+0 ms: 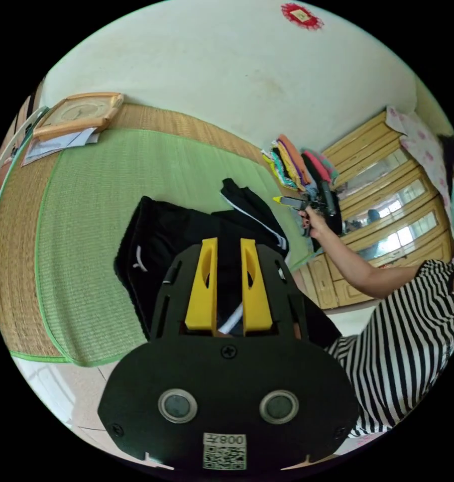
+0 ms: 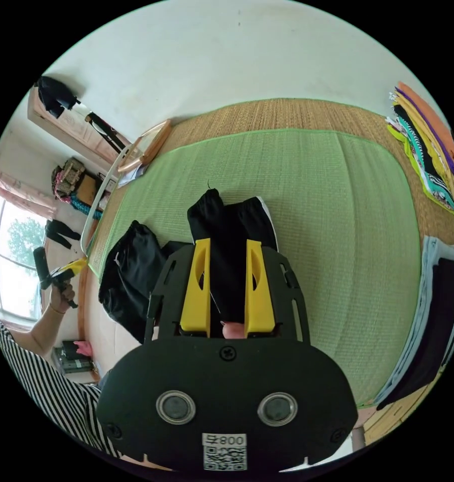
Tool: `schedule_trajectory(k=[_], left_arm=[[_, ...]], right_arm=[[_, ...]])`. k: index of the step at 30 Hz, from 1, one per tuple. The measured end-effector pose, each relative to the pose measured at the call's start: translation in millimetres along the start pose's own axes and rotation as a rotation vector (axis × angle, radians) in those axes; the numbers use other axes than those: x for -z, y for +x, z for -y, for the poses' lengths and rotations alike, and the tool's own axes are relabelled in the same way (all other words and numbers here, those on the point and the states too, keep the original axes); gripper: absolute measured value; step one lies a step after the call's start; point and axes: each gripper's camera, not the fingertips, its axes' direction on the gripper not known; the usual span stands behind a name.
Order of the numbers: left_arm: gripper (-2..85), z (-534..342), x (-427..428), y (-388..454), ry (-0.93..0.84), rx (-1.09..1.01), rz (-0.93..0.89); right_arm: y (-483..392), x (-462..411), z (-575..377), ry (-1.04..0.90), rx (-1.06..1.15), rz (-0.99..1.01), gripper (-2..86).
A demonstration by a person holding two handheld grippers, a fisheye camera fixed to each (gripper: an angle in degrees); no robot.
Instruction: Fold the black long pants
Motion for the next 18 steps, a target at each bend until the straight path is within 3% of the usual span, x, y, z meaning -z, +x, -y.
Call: schedule_trajectory(k=[7,12,15,18], left_arm=[[9.8,72,-26,-61,-0.1,0.164,0.222],[8.8,103,-53,-83,-0.284,0.21,0.319],[6.1,115,-47,-81,-0.288,0.16,0.31],[4.4,125,-24,-78,-0.229,0.113,0.269]], right_arm=[[-21,-13,20,0.063,-0.058,-0.155,10.5],[-28,-60,38,-0.11,-0.087,-0.12,8.4],[-34,-75,40,-0.171,-0.118,-0.11,2.9],[-36,-50,33,-0.089,-0.141,-0.05,1.2]])
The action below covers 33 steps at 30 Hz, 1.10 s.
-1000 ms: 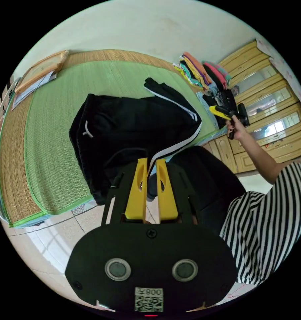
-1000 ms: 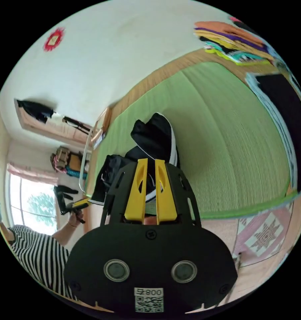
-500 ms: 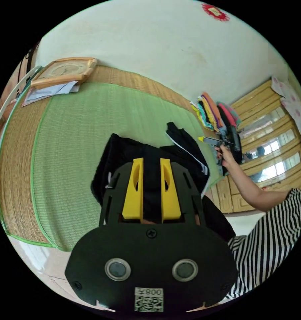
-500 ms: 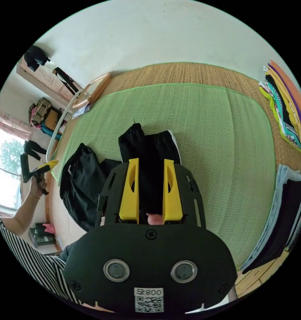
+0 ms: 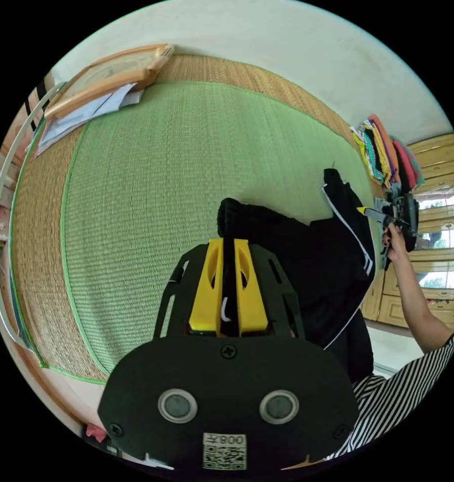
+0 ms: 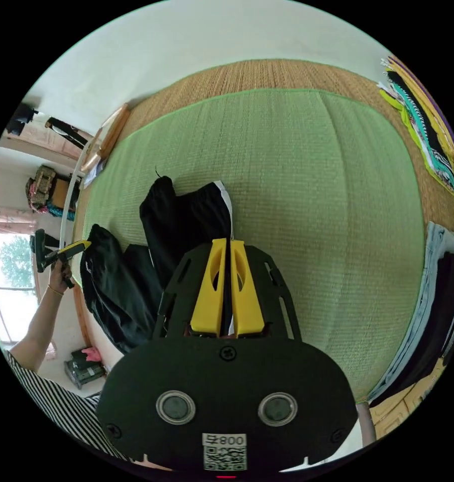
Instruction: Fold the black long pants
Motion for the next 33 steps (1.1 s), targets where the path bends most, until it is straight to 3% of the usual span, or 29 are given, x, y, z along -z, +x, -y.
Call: schedule_trajectory(k=[8,11,16,20,27,33], left_arm=[[3.5,-15,70,-41,0.232,0.055,-0.056],[3.5,-24,66,-66,0.223,0.161,-0.079],[3.5,-35,56,-82,0.21,0.224,-0.119],[3.5,-37,55,-88,0.229,0.235,-0.152],[3.6,-37,50,-91,0.206,0.23,-0.16],[3.7,-36,43,-93,0.19,0.223,-0.177]], right_arm=[[57,74,-103,0.184,-0.222,0.061,1.5],[91,48,-144,0.076,-0.405,0.094,2.6],[96,60,-175,0.191,-0.545,0.097,4.8],[36,81,-122,0.314,-0.331,0.114,7.1],[-129,-2,18,0.045,0.224,-0.002,8.8],[-169,-64,53,-0.116,0.31,-0.183,6.5]])
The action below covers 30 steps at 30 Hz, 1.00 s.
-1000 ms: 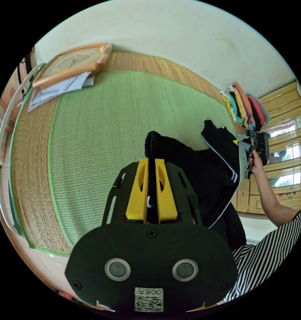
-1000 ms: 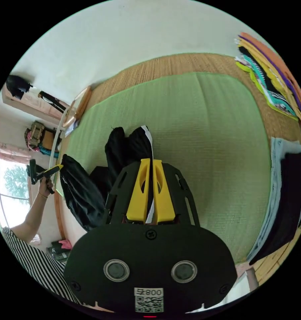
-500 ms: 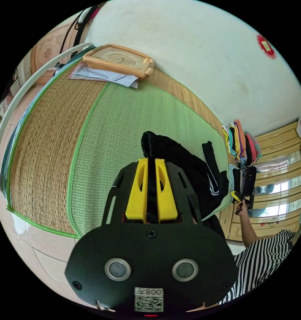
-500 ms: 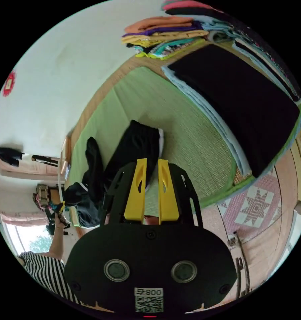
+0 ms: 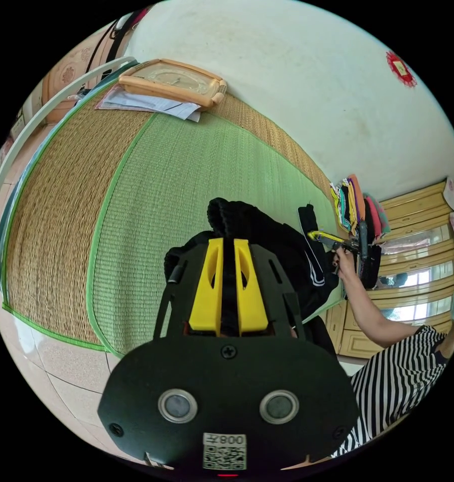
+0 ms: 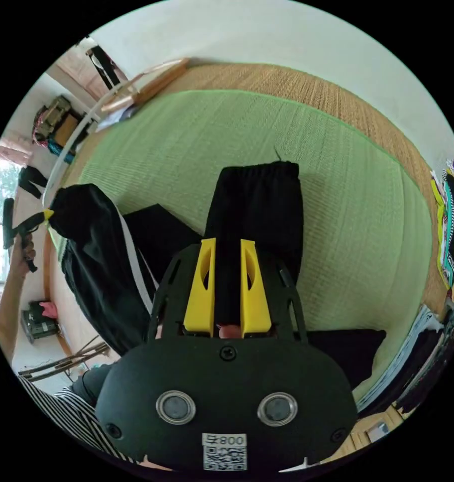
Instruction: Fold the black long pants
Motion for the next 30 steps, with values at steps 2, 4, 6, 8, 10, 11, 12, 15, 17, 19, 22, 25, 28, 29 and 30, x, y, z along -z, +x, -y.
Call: schedule_trajectory(k=[2,4,6,8,10,11,12,15,17,19,22,25,28,29,30], left_arm=[[3.6,0,-3,-1,0.0,0.002,-0.011],[3.5,1,-6,-2,0.001,0.001,-0.015],[3.5,2,-8,-2,0.003,-0.003,-0.023],[3.5,3,-8,-1,0.007,-0.013,-0.026],[3.5,3,-5,1,0.013,-0.029,-0.029],[3.4,3,-3,3,0.026,-0.041,-0.035],[3.4,2,1,4,0.044,-0.053,-0.052],[3.3,1,13,4,0.113,-0.069,-0.109],[3.3,2,19,0,0.148,-0.05,-0.152],[3.3,5,21,-5,0.178,-0.02,-0.178],[3.4,17,16,-10,0.208,0.042,-0.178],[3.7,37,-2,-13,0.216,0.11,-0.16],[3.8,53,-23,-10,0.158,0.171,-0.027],[3.5,56,-31,-7,0.141,0.184,-0.017],[3.2,57,-36,-1,0.129,0.175,-0.031]], right_arm=[[4,5,0,0.032,-0.015,-0.014,4.7],[14,9,0,0.029,-0.04,0.039,2.9],[32,15,-3,0.018,-0.077,0.141,1.5],[45,29,-12,0.06,-0.099,0.198,1.0],[59,51,-25,0.13,-0.125,0.251,0.8],[70,71,-37,0.197,-0.145,0.296,0.7],[83,92,-52,0.269,-0.176,0.339,0.6],[123,149,-97,0.483,-0.278,0.448,0.5],[151,179,-123,0.612,-0.359,0.5,0.5],[179,202,-144,0.736,-0.456,0.542,0.5],[220,223,-151,0.821,-0.594,0.542,0.5],[256,218,-124,0.771,-0.708,0.561,0.7],[279,201,-93,0.621,-0.831,0.51,0.9],[284,195,-82,0.569,-0.839,0.498,1.3],[286,192,-75,0.533,-0.851,0.475,1.7]])
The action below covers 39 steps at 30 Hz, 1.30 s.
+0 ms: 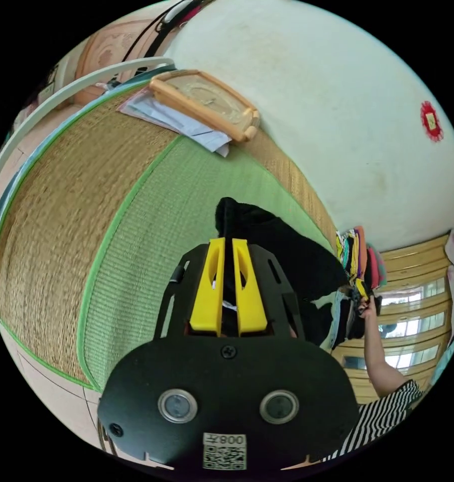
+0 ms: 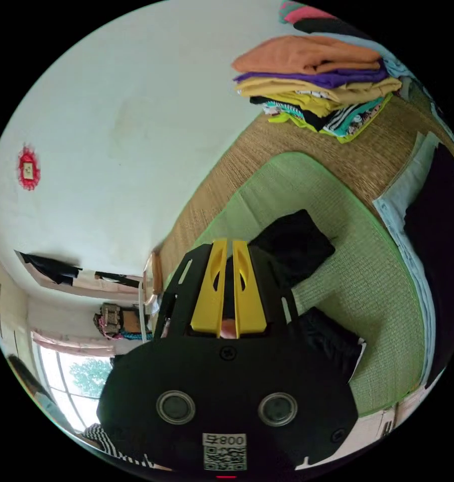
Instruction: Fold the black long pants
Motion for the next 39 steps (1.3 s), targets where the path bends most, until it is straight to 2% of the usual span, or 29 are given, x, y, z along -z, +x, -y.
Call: schedule_trajectory(k=[4,9,13,15,17,19,23,26,31,34,39], left_arm=[[2.6,-10,-6,26,-0.026,-0.121,0.059],[1.0,-46,-24,60,-0.153,-0.28,0.076],[0.4,-69,-32,69,-0.234,-0.29,0.091],[0.2,-81,-37,70,-0.287,-0.272,0.162],[0.2,-89,-44,71,-0.363,-0.27,0.17],[0.1,-97,-44,76,-0.357,-0.292,0.197],[0.1,-107,-41,88,-0.385,-0.337,0.214],[0.0,-111,-39,95,-0.4,-0.362,0.218],[0.1,-114,-35,102,-0.403,-0.374,0.207],[0.2,-114,-32,108,-0.375,-0.372,0.21],[0.2,-121,-25,117,-0.342,-0.363,0.183]], right_arm=[[-16,-8,1,-0.038,0.07,-0.006,2.3],[-76,-42,-37,-0.215,0.319,-0.041,2.1],[-140,-76,-73,-0.368,0.494,0.028,1.9],[-195,-102,-96,-0.442,0.643,0.052,1.7],[-235,-127,-111,-0.493,0.737,0.031,1.5],[-273,-154,-125,-0.546,0.831,-0.004,1.1],[-335,-219,-145,-0.609,0.978,-0.19,0.0],[-362,-250,-141,-0.615,1.037,-0.284,-0.3],[-399,-263,-89,-0.59,0.952,-0.244,-0.4],[-421,-261,-83,-0.62,0.972,-0.24,-0.4],[-451,-215,-121,-0.613,1.071,-0.036,-0.1]])
